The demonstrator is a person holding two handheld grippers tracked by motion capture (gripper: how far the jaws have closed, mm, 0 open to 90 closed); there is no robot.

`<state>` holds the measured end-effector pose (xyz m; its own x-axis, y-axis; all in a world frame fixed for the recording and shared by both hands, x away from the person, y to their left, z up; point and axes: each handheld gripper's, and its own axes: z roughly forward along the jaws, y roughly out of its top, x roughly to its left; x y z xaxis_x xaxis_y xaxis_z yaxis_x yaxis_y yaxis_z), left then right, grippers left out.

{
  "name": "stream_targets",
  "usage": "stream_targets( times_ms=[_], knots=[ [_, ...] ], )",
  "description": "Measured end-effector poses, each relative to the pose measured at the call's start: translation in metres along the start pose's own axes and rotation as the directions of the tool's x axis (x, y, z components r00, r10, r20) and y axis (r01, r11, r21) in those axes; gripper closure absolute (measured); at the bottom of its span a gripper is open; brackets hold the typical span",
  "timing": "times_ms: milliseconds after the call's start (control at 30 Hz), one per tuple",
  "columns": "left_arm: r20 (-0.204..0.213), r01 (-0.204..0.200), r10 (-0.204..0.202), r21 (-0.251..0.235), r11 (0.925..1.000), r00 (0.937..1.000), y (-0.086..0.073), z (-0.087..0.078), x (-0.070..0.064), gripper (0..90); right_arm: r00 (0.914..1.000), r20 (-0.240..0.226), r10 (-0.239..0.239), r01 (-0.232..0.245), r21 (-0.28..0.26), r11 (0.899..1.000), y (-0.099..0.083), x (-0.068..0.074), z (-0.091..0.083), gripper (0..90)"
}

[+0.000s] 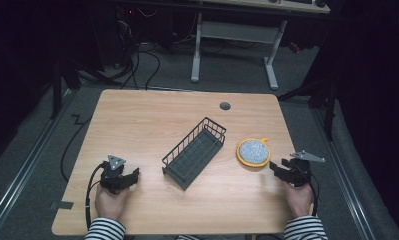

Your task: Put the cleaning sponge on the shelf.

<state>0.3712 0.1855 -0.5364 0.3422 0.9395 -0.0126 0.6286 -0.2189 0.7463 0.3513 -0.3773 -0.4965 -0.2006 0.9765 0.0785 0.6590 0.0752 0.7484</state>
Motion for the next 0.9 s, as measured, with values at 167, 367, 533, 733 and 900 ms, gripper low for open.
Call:
stream_targets(
  times_ms=[167,367,533,733,900],
  knots=[
    [0.0,0.001,-0.001,0.001,1.0,1.0,0.0,0.0,0.0,33.0,0.9999,-0.013,-0.005,0.005,-0.003,1.0,0.023,0.001,0.009,43.0],
    [0.0,0.001,-0.001,0.001,1.0,1.0,0.0,0.0,0.0,32.8,0.9993,-0.027,0.028,-0.027,0.025,0.999,0.037,-0.001,0.03,43.0],
    [0.001,0.0,0.0,0.001,1.0,1.0,0.0,0.0,0.0,32.6,0.9989,-0.011,0.045,-0.044,0.073,0.996,0.042,-0.003,0.046,42.9],
    [0.003,0.004,-0.004,0.0,1.0,1.0,0.0,0.0,0.0,32.6,0.9954,-0.03,0.091,-0.087,0.119,0.989,0.042,-0.009,0.059,45.0],
    [0.002,0.003,-0.003,0.0,1.0,1.0,0.0,0.0,0.0,32.6,0.9912,-0.086,0.1,-0.087,0.146,0.985,0.041,-0.012,0.064,58.1]
  ],
)
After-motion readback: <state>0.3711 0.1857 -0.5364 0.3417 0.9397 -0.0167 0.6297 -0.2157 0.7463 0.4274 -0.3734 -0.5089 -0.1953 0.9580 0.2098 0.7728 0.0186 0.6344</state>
